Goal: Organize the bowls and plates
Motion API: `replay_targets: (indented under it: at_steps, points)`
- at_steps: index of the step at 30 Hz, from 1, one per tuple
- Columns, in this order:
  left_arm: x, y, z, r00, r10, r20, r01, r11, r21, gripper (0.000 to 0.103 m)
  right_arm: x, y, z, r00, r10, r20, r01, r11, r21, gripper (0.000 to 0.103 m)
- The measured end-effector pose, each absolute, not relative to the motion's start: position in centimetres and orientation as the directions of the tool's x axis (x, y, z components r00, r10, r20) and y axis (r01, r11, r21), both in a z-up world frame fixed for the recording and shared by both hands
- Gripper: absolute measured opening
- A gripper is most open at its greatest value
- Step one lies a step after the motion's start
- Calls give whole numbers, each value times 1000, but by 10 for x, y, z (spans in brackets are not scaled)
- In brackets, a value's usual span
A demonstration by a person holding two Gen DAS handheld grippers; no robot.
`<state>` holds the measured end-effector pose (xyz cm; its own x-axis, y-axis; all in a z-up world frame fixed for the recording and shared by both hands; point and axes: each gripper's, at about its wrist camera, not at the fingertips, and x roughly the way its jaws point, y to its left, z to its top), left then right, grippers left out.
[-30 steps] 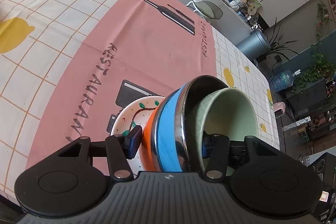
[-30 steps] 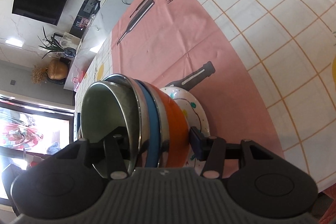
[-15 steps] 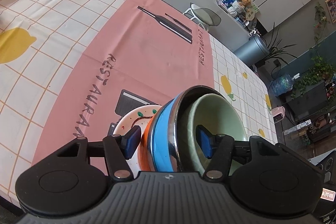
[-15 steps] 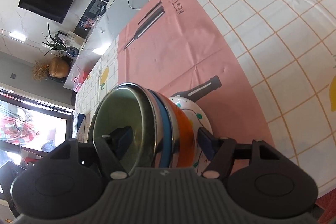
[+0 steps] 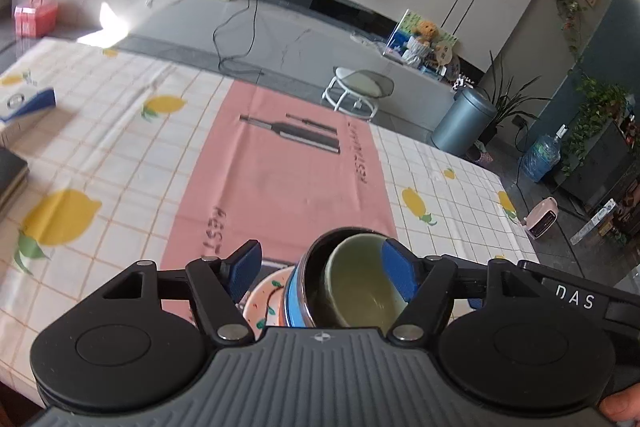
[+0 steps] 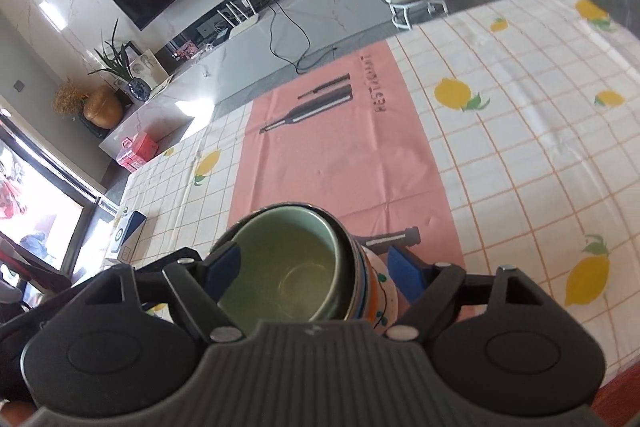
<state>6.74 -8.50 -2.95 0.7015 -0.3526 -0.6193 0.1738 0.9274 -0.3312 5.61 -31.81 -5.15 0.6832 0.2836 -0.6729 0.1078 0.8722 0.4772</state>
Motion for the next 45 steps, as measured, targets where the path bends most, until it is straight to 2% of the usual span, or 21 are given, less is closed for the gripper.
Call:
replay_targets:
  at_steps: [8,12,14,20,29,33,36,42,45]
  points:
    - [19,-79,12,840,-263,-474,246,964,-100,88,16,-289,-1,791,198,-579,-25,956,292,89]
    - [-7,-75,16,874,-272,-402,302,953,12,89,-10,-280,9,826,172,-537,-54,972,227,94]
    - [-19,-74,16,891,-250,-379,292,955,58,95,-23,-276,11,840,162,-519,-65,977,201,95]
    - [-46,-75,7,921,-188,-341,248,958,142,97,-60,-262,6,862,138,-488,-76,986,145,98]
    - [-56,-57,-19,895,-152,-419,166,986,-5,97,-105,-228,-15,888,82,-452,-64,996,55,100]
    - [-59,-56,-36,884,-85,-460,125,990,57,97,-120,-215,-29,902,33,-431,-32,999,8,100]
    - [-54,-56,-48,857,-79,-510,134,988,73,97,-124,-208,-41,907,-24,-421,6,999,-44,100]
    - [-49,-55,-67,817,-61,-573,130,988,81,97,-110,-212,-65,865,-41,-500,33,999,-26,100]
    - [-49,-57,-70,810,-68,-582,141,987,80,97,-107,-213,-69,859,-51,-510,48,999,-20,100]
